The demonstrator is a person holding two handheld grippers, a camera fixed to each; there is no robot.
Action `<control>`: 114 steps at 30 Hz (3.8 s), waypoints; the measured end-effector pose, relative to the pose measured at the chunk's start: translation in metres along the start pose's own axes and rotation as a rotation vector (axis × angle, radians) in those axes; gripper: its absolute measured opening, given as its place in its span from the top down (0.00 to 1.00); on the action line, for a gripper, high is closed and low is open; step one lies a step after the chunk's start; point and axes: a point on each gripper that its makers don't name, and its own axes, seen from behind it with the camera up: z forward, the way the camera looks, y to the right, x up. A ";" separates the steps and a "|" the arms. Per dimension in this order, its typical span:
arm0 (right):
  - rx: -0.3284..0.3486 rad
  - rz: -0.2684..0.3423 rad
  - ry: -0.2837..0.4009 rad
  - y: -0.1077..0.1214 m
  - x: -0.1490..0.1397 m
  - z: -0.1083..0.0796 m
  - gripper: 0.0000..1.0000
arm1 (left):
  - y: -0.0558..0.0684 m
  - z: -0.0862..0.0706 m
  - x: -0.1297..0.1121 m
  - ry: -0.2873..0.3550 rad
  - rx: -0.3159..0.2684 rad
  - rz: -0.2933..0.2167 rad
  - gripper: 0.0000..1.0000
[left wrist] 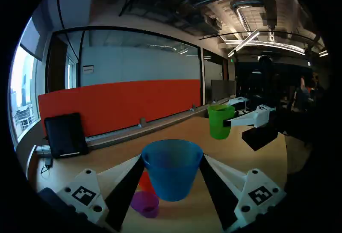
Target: Pour water
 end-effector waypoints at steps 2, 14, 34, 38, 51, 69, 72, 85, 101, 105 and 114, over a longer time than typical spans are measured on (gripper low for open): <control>0.004 0.000 -0.013 0.000 -0.003 -0.001 0.11 | 0.002 0.001 -0.008 -0.017 -0.004 0.003 0.12; 0.011 0.003 -0.098 0.002 -0.029 -0.005 0.10 | 0.018 0.009 -0.052 -0.108 -0.036 0.030 0.12; 0.024 0.004 -0.217 0.006 -0.070 -0.005 0.11 | 0.041 0.023 -0.119 -0.268 -0.101 0.041 0.12; 0.025 0.004 -0.239 0.008 -0.078 -0.005 0.10 | 0.044 0.023 -0.133 -0.301 -0.113 0.044 0.12; 0.039 0.004 -0.305 0.010 -0.104 0.000 0.11 | 0.046 0.023 -0.170 -0.408 -0.140 0.037 0.12; 0.039 0.012 -0.331 0.013 -0.119 0.006 0.10 | 0.046 0.024 -0.184 -0.421 -0.153 0.012 0.12; 0.039 0.010 -0.333 0.013 -0.120 0.007 0.10 | 0.045 0.023 -0.187 -0.427 -0.149 0.016 0.12; 0.039 0.005 -0.346 0.010 -0.129 0.009 0.10 | 0.041 0.018 -0.197 -0.479 -0.136 0.020 0.03; 0.029 -0.001 -0.406 0.007 -0.170 0.012 0.11 | 0.036 -0.002 -0.199 -0.503 -0.116 0.012 0.03; 0.035 0.000 -0.426 0.003 -0.182 0.013 0.11 | 0.035 -0.005 -0.199 -0.505 -0.111 0.013 0.03; 0.037 0.017 -0.444 0.000 -0.195 0.014 0.11 | 0.032 -0.007 -0.198 -0.507 -0.103 0.016 0.03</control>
